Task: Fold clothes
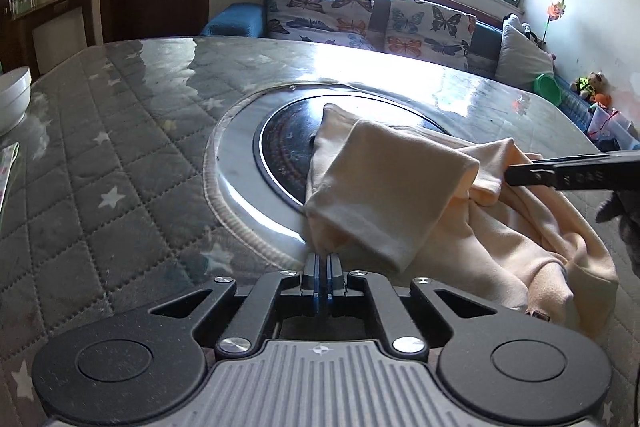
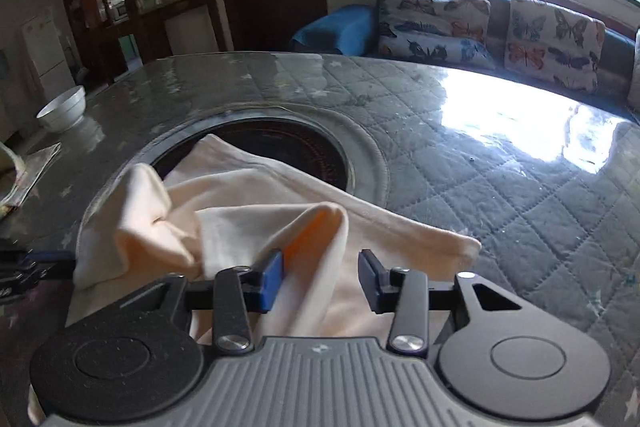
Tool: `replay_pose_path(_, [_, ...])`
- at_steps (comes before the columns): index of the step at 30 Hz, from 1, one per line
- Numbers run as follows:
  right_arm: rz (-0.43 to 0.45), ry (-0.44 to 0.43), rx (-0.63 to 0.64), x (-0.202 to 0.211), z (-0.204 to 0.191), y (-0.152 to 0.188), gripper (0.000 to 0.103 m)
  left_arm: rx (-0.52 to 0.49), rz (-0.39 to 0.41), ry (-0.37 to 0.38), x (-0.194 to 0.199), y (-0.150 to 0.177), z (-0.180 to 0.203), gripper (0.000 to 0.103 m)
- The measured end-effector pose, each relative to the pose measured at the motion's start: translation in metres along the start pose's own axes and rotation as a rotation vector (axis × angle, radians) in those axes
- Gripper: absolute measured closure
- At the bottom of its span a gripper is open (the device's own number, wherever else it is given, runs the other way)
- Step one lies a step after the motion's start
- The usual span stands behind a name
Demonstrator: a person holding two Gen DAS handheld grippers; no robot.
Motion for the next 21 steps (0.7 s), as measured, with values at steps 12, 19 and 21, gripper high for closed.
replay_pose_path(12, [0.038, -0.018, -0.045, -0.004, -0.002, -0.001, 0.098, -0.122, 0.059, 0.075, 0.020, -0.011, 0.033, 0.063])
replay_pose_path(19, [0.138, 0.085, -0.076, 0.042, 0.025, 0.003, 0.099, -0.248, 0.080, 0.079, -0.010, -0.027, 0.072, 0.063])
replay_pose_path(21, [0.160, 0.113, -0.090, 0.055, 0.034, 0.007, 0.099, -0.278, 0.075, 0.058, -0.023, -0.029, 0.080, 0.063])
Point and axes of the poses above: each gripper's, at about its wrist camera, not at the fingertips, and x roughly against the way its jaws point, z to its right, y to its underside, the point moved 2 cm from there along -x, roughly the way its jaws point, and after that the axes turned 8 degrees about y, right-handed, at the moved point
